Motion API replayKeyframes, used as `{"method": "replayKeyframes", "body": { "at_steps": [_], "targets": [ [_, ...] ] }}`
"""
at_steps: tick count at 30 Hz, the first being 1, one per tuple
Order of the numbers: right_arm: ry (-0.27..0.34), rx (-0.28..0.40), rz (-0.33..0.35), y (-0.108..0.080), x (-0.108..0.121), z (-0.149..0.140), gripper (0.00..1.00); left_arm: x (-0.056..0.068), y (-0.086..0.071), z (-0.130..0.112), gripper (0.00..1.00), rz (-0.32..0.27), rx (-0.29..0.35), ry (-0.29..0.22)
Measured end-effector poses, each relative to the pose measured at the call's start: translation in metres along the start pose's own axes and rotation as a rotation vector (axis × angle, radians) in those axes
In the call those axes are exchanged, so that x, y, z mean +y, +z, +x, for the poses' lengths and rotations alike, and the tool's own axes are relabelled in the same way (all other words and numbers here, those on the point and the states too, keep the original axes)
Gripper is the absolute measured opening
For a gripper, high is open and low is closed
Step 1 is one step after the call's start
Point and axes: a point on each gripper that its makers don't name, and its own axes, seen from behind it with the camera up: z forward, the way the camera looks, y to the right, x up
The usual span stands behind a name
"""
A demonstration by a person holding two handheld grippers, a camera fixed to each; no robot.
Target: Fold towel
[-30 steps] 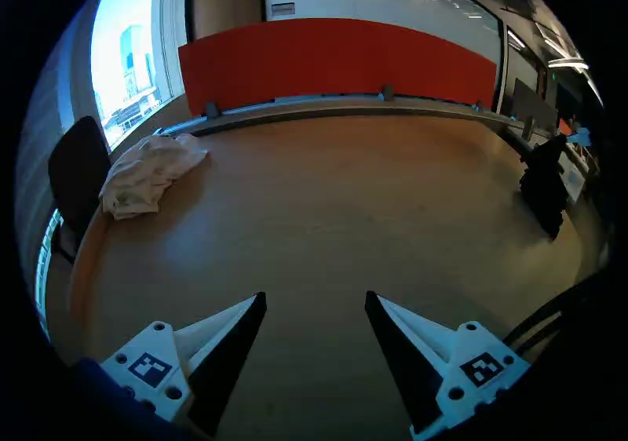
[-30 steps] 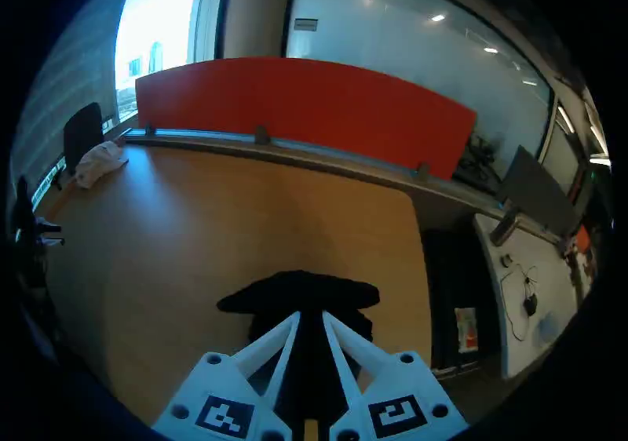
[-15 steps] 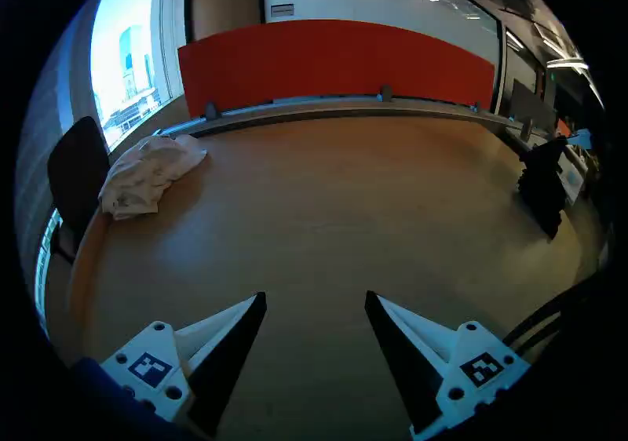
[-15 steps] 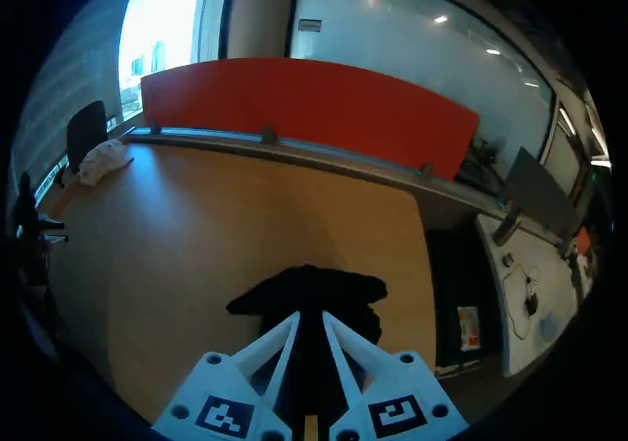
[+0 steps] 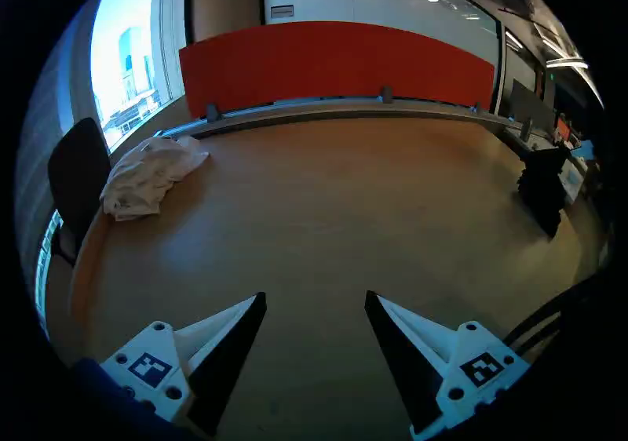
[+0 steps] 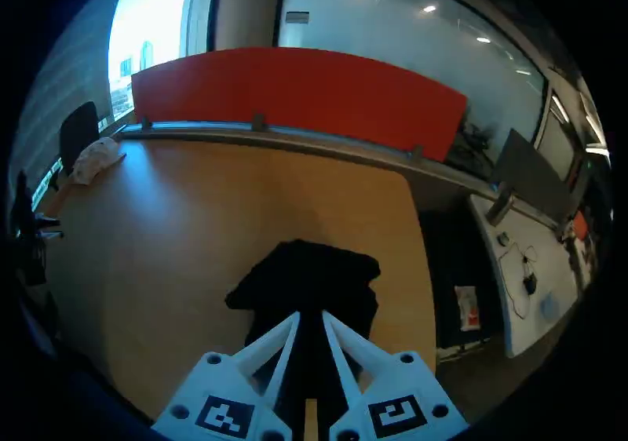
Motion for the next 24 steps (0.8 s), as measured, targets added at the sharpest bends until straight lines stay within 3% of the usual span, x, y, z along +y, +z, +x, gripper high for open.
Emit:
{"method": "replayKeyframes", "body": {
  "at_steps": [9,24],
  "targets": [
    [0.048,-0.017,-0.025,-0.004,0.012,-0.022,0.05,0.0,0.001,0.0,0.93,-0.001,-0.002,0.006],
    [0.104,-0.087,-0.077,0.012,0.03,-0.063,0.05,-0.003,0.0,-0.003,0.93,0.01,-0.012,0.01]
  ]
}}
